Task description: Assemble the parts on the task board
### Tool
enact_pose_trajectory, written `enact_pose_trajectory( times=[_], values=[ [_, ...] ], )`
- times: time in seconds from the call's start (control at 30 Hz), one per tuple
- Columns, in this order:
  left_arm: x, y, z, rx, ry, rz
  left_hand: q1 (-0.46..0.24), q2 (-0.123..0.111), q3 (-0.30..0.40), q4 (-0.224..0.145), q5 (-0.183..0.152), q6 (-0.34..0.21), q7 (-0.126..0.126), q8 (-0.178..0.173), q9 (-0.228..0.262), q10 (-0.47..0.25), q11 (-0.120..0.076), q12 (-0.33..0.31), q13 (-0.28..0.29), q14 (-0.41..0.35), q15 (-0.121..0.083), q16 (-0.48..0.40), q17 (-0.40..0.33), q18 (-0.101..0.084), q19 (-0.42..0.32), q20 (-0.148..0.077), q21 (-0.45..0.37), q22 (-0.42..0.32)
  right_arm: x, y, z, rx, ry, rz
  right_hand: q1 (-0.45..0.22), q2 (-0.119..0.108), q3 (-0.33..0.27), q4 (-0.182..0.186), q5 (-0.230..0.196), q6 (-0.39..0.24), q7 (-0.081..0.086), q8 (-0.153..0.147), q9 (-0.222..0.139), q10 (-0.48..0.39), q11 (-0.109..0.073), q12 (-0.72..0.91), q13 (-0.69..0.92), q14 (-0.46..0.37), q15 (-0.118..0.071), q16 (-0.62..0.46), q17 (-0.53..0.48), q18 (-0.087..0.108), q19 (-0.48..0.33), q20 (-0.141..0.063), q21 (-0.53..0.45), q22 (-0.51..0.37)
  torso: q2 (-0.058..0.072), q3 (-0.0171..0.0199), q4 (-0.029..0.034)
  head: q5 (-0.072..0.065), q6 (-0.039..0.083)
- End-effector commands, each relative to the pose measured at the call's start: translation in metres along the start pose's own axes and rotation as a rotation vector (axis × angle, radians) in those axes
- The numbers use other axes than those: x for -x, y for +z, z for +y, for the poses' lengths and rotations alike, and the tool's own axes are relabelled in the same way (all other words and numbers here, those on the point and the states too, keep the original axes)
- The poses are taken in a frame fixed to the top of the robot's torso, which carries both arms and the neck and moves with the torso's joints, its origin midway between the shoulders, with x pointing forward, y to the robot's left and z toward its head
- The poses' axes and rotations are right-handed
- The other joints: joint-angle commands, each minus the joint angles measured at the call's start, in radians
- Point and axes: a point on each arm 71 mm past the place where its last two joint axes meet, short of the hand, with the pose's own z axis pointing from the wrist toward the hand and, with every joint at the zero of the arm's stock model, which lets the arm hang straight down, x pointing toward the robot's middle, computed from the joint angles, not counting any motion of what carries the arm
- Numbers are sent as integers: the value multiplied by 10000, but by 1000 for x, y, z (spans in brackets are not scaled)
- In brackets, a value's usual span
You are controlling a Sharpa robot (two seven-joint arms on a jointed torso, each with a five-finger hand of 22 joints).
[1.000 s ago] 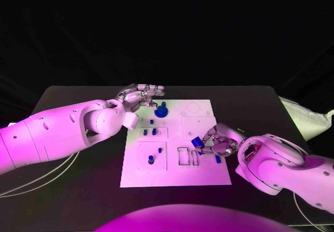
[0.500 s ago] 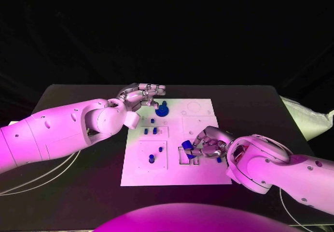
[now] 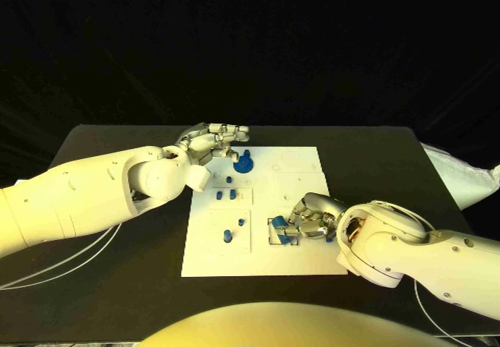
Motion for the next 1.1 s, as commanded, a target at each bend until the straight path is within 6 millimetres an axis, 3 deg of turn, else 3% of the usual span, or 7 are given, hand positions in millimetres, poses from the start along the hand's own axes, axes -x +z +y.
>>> enact_pose_trajectory(
  times=[0.03,0.23,0.37,0.57,0.7,0.83,1.1],
  values=[
    [-3,0,0,-47,-42,233,-32,63,-73,1,-58,-98,6,52,-2,-59,-19,56,-2,-98,5,-34,-12,177,-47,13,-67,-10,-1,1,0,-65,-379,102,-115,22,-82,0,-100,293,-227,31,47,-9,-66,-43,-656,638,-87,-38,236,-150,2,-84,-6,185,-3,-1,0,11,-8],
    [-3,0,0,-36,-45,247,-32,63,-73,1,-58,-98,6,52,-2,-59,-19,56,-2,-98,5,-34,-12,177,-47,13,-67,-10,-1,4,1,-1,-508,-94,-833,0,-746,-6,-2410,215,-235,32,357,-52,-69,-289,-789,629,-101,-91,169,-139,-33,-106,-54,120,4,0,-4,21,-13],
    [-3,0,0,-32,-44,241,-32,63,-73,1,-58,-98,6,52,-2,-59,-19,56,-2,-98,5,-34,-12,177,-47,13,-67,-10,0,5,1,16,-594,-215,-1330,-194,-1131,17,-3325,126,-207,3,515,-218,-46,-644,-1062,617,-77,-132,114,-121,-81,-90,-102,40,1,0,-5,27,-31],
    [-3,0,0,-30,-41,230,-32,63,-73,1,-58,-98,6,52,-2,-59,-19,56,-2,-98,5,-34,-12,177,-47,13,-67,-10,0,5,0,56,-727,-342,-1447,-265,-1174,13,-3414,91,-196,-11,573,-335,-36,-890,-1271,608,-69,-160,72,-106,-121,-82,-138,-28,-4,-2,-3,32,-36],
    [-3,0,0,-28,-42,235,-32,63,-73,1,-58,-98,6,52,-2,-59,-19,56,-2,-98,5,-34,-12,177,-47,13,-67,-10,0,5,1,109,-806,-342,-1033,-249,-1062,-79,-2950,66,-197,-18,703,-316,-34,-930,-1266,611,-67,-169,79,-107,-113,-75,-144,-19,-2,6,-4,42,-40],
    [-2,0,0,-28,-40,233,-32,63,-73,1,-58,-98,6,52,-2,-59,-19,56,-2,-98,5,-34,-12,177,-47,13,-67,-10,-1,6,2,191,-988,-291,143,-99,-733,-664,-2503,63,-211,-9,841,-306,-55,-1003,-1300,620,-88,-164,105,-109,-103,-88,-147,-8,-6,6,-6,43,-46],
    [-2,0,0,-26,-41,234,-32,63,-73,1,-58,-98,6,52,-2,-59,-19,56,-2,-98,5,-34,-12,177,-47,13,-67,-10,-7,8,5,281,-1439,-221,1410,-1,-347,-1525,-2635,270,-321,124,1049,-202,-152,-934,-1201,637,-155,-129,189,-124,-54,-136,-120,71,5,9,6,47,-72]
  ],
)
